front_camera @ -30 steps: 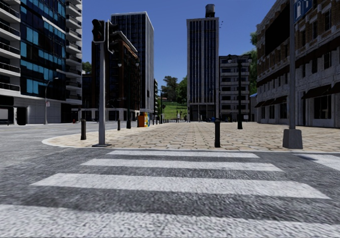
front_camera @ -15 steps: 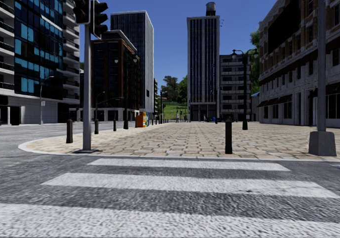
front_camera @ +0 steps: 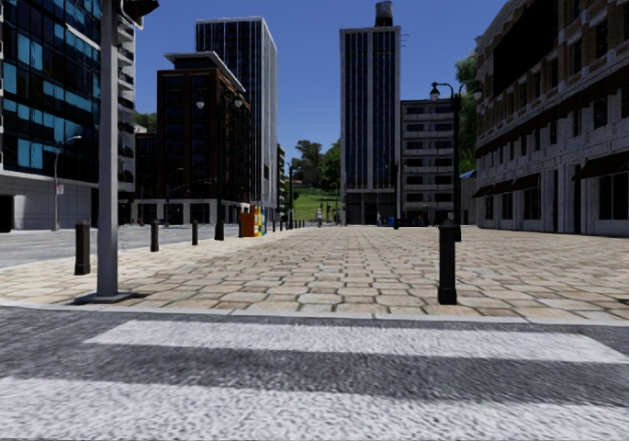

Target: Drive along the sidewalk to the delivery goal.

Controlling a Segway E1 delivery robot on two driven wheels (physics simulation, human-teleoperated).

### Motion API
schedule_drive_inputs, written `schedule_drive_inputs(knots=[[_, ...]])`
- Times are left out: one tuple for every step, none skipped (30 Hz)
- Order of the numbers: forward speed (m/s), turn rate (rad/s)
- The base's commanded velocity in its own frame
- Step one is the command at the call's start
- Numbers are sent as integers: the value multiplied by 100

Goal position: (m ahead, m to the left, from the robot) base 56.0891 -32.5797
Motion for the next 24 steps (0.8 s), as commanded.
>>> schedule_drive_inputs(knots=[[200, -27], [200, -27], [200, -27], [200, -27], [200, -27], [200, -27], [200, -27], [200, -27], [200, -27], [200, -27], [200, -27], [200, -27], [200, -27], [200, -27], [200, -27], [200, -27], [200, -27], [200, -27], [200, -27], [200, -28], [200, -33], [200, -36], [200, -37], [200, -38]])
